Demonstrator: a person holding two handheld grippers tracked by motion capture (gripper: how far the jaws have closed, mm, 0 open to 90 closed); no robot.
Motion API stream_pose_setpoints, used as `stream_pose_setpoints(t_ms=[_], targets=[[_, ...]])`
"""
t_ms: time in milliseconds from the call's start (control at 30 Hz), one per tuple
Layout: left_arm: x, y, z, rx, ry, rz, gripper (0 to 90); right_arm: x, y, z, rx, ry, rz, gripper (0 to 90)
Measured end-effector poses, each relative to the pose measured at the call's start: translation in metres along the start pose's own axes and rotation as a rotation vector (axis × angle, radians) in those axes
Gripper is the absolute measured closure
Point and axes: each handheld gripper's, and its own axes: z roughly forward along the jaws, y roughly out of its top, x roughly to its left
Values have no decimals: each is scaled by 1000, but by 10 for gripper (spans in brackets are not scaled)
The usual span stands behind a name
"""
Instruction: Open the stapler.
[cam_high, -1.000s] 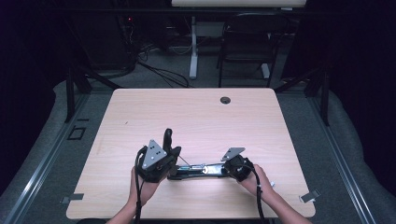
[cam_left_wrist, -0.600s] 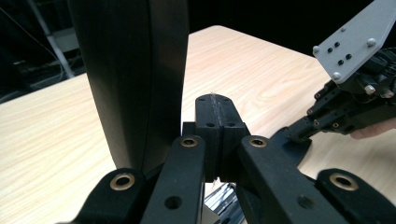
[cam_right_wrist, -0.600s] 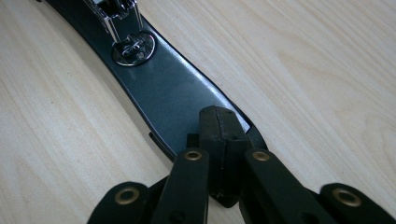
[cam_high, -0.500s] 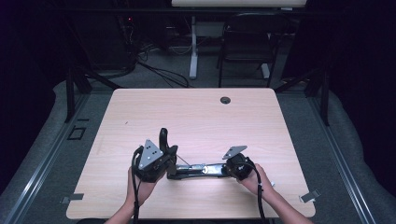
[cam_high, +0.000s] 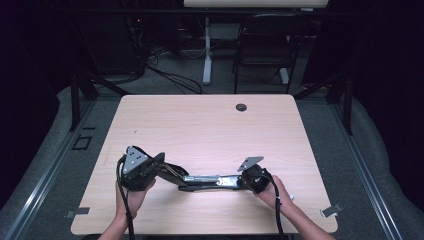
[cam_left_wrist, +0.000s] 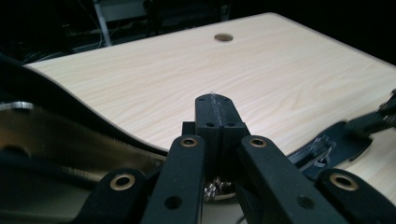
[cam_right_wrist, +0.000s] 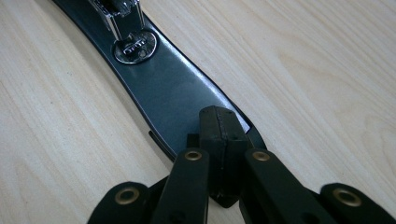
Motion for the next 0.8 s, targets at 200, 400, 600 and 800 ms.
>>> stream_pose_setpoints(t_ms=[200,400,600,800], targets=[[1,1,-1,8,0,-1,900,0,0,0,-3,2,6,900],[-5,6,-2,22,-40,16,755,0,0,0,1,-1,-2,900],[-15,9,-2,65,-115,46,507,-1,3,0,15,5,-42,851],[-21,6,-3,98,-198,65,364,-3,9,-6,67,37,-46,691]])
